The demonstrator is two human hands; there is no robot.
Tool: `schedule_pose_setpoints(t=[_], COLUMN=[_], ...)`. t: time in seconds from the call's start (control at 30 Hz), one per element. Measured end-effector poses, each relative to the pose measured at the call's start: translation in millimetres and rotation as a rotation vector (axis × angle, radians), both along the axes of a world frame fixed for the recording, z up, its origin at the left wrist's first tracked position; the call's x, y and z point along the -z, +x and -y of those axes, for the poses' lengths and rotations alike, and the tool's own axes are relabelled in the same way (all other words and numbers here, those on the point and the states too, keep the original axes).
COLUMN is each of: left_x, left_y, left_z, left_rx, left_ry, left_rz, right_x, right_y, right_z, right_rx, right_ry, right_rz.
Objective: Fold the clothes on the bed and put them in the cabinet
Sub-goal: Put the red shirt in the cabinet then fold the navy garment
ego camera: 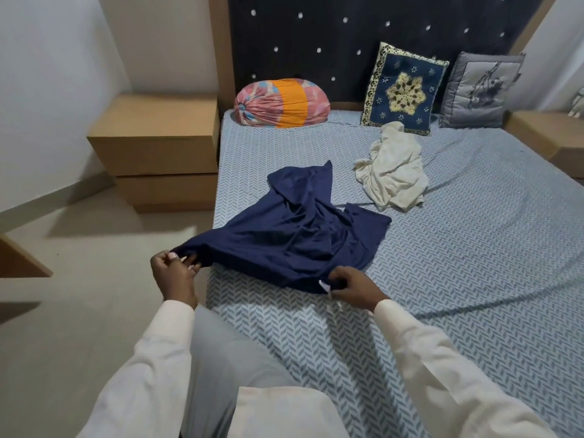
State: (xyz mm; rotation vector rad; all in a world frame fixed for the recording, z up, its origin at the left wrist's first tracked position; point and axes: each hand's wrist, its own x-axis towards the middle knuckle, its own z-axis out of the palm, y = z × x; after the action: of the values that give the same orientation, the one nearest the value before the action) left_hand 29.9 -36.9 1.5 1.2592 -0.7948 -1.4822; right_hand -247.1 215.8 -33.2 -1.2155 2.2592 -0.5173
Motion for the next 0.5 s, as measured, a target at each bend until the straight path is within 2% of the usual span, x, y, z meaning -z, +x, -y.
schedule_pose_setpoints(t=[0.1,0.27,0.33,0.4,0.47,0.5], left_x=[13,21,27,36,43,46], left_y=[-1,-13,-16,-20,-27,-31], left_z=[6,-6,-11,-15,-23,-27], left_rx=[0.014,0.257,0.464,0.79,1.062,1.126], left_ry=[0.008,-0.261,-0.467,-0.642,-0.678,-0.707], left_rz=[0.222,0.66,0.857,1.091,1.338,1.456], right_x=[11,22,20,10,-3,-11], right_y=[-8,-7,-7,-5,-8,-11], right_z=[-7,3,9,9,8,7], right_rx=[-0.03,-0.043,-0.033,0.038,0.144,0.193], right_ry=[0.038,0.084,0.065,-0.062,-0.231,-0.297], right_rz=[-0.092,-0.248,-0.271,-0.203,-0.073,-0.018])
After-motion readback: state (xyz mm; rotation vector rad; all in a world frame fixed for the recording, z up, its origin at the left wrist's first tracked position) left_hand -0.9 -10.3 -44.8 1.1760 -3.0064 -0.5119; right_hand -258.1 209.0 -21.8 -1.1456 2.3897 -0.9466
